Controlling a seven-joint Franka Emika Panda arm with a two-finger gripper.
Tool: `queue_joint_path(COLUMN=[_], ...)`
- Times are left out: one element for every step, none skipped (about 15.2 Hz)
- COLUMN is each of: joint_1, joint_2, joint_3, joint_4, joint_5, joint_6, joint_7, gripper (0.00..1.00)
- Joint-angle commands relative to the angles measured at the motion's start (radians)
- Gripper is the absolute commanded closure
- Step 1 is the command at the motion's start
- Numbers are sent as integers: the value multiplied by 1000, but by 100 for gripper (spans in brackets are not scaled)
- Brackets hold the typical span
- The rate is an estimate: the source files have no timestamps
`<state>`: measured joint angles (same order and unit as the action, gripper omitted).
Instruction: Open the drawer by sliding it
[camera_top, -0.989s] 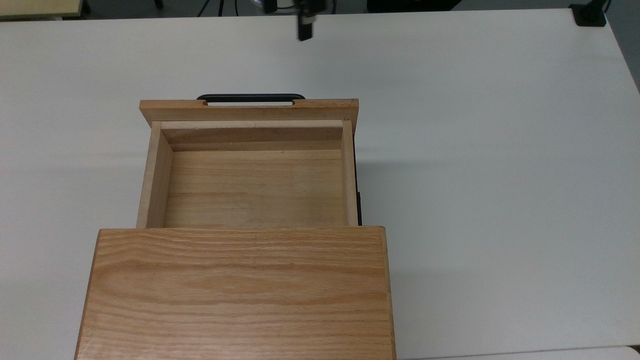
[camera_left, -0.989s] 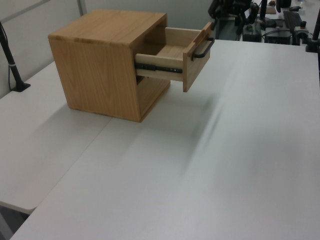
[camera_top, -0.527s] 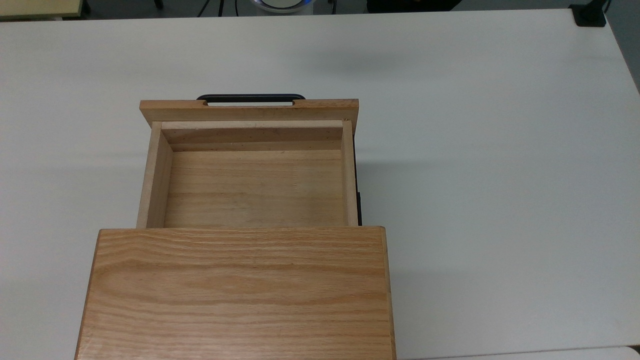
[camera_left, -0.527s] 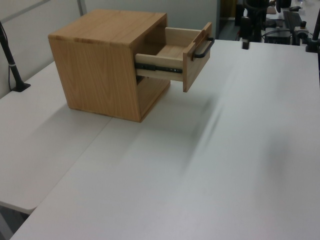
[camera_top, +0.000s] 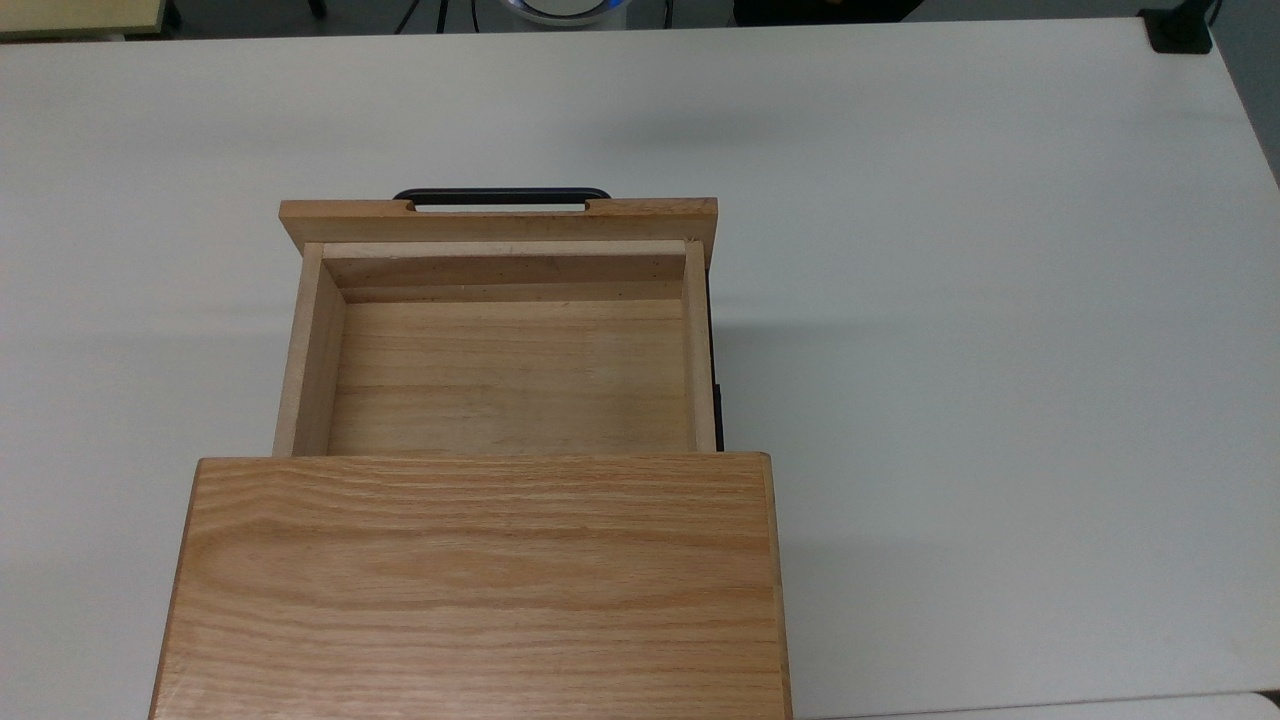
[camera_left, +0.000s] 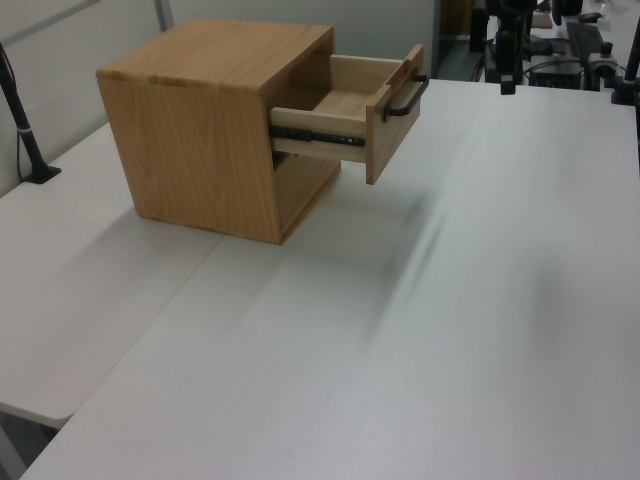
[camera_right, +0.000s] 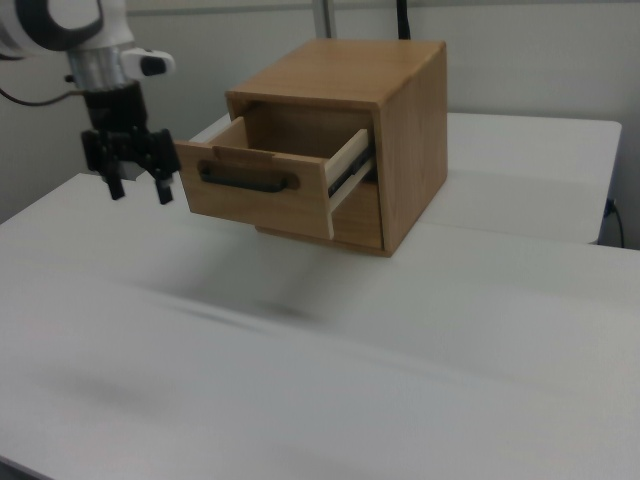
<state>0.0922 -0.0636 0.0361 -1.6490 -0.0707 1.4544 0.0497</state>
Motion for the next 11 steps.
queue_joint_path(joint_1=[-6,-17,-37,-38,-52,-58,-61,-58,-57,-55,-55], joint_2=[47,47,47,48,48,48,48,48,48,48,48], joint_3=[2,4,8,8,8,8,8,8,8,8,8], joint_4=[51,51,72,80,81,81,78,78,77,77,77], joint_5=[-93,-86,-77,-64,-34,-17,-9,-9,-8,-7,-4], joint_6=[-28,-19,-9,-6,16,50,70,72,72,72,70], joint_7=[-48,-57,-59,-60,-60,-60,-60,-60,-60,-60,-57], gripper=[0,0,0,0,0,0,0,0,0,0,0])
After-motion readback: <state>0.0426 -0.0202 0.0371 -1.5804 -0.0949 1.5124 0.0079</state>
